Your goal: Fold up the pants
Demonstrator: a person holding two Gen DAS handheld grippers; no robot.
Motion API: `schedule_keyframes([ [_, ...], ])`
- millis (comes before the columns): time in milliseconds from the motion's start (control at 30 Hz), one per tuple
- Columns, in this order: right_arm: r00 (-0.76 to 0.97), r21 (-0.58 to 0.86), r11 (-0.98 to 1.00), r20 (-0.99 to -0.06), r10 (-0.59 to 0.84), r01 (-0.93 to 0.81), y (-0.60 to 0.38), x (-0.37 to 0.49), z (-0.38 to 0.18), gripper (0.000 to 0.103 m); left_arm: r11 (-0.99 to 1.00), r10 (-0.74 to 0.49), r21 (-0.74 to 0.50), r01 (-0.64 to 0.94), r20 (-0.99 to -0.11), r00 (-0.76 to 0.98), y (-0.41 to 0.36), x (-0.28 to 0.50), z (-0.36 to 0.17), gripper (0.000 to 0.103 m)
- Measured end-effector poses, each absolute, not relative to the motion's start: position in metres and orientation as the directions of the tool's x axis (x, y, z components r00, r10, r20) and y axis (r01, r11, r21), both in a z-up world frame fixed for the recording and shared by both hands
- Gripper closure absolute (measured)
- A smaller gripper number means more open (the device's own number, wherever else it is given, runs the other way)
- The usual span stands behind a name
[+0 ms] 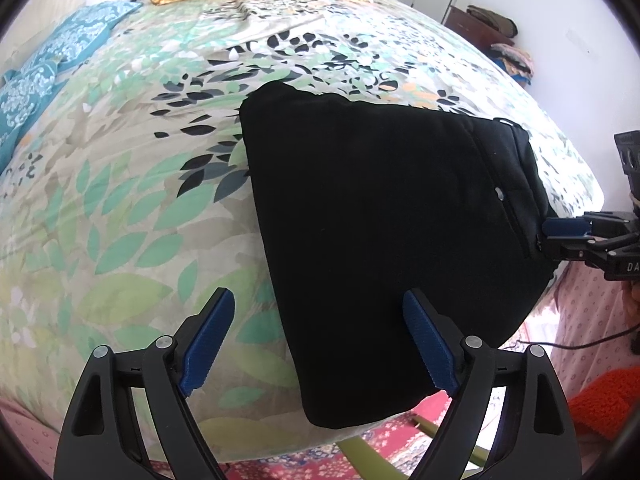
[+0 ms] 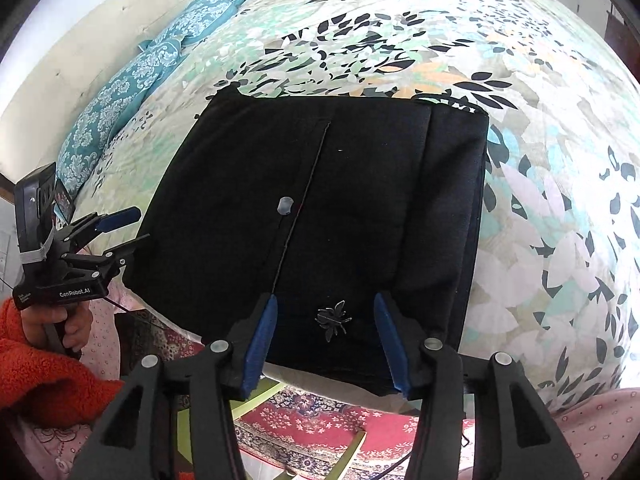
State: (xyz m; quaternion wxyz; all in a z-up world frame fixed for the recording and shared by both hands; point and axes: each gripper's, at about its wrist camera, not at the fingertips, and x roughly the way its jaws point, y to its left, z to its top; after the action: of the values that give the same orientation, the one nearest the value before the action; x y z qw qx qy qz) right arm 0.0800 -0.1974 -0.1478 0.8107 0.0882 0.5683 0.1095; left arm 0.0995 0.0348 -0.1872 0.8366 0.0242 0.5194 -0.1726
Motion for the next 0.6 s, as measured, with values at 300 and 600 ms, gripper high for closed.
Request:
schedule_keyframes([
  [300,0.336,0.259,0.960,-0.899,0.281,-0.108,-0.188,0.079,-0.148,0.032,0.942,-0.266,-0.150,0.301,-0.879,0.395,0.036,0.101,-0.189,0.013],
  [600,0.348,0.274,0.956,-0.891,0.292,-0.100,-0.189,0.077,-0.147,0.030,0.942,-0.267,-0.152,0.298,-0.880,0.393,0.037,0.101,-0.189,0.012],
])
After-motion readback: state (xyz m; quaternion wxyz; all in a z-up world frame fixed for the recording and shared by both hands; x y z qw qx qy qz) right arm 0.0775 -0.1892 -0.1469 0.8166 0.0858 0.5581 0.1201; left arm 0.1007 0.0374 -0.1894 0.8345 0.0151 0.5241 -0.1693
